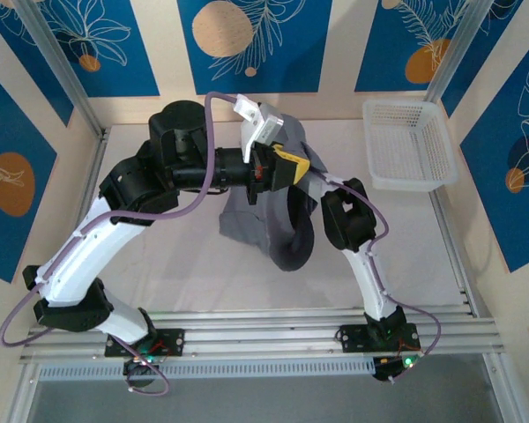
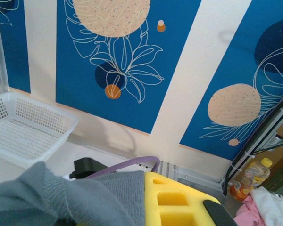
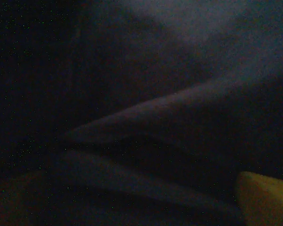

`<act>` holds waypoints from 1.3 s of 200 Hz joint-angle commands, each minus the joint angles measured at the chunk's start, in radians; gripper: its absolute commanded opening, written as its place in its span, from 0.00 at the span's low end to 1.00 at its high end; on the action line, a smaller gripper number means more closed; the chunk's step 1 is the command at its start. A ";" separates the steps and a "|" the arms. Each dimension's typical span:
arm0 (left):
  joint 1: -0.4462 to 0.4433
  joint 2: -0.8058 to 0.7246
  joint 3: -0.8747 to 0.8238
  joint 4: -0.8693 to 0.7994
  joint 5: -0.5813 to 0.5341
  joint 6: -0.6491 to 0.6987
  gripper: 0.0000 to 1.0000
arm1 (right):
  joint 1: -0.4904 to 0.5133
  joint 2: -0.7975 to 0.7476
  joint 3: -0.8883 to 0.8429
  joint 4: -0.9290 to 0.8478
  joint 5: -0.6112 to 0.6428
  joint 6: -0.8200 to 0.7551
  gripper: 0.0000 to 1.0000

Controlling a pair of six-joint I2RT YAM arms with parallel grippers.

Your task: Fold the inside-out t-shirt

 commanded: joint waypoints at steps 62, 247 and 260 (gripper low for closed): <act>-0.013 -0.041 -0.003 -0.019 -0.275 0.082 0.00 | 0.054 0.092 -0.007 -0.058 -0.133 -0.086 0.23; 0.819 0.183 -0.821 0.138 -0.146 -0.214 0.14 | 0.018 -1.084 -0.736 0.663 -0.298 0.170 0.00; 0.831 0.151 -0.823 0.134 -0.125 -0.232 0.41 | 0.018 -1.100 -0.757 0.687 -0.312 0.172 0.00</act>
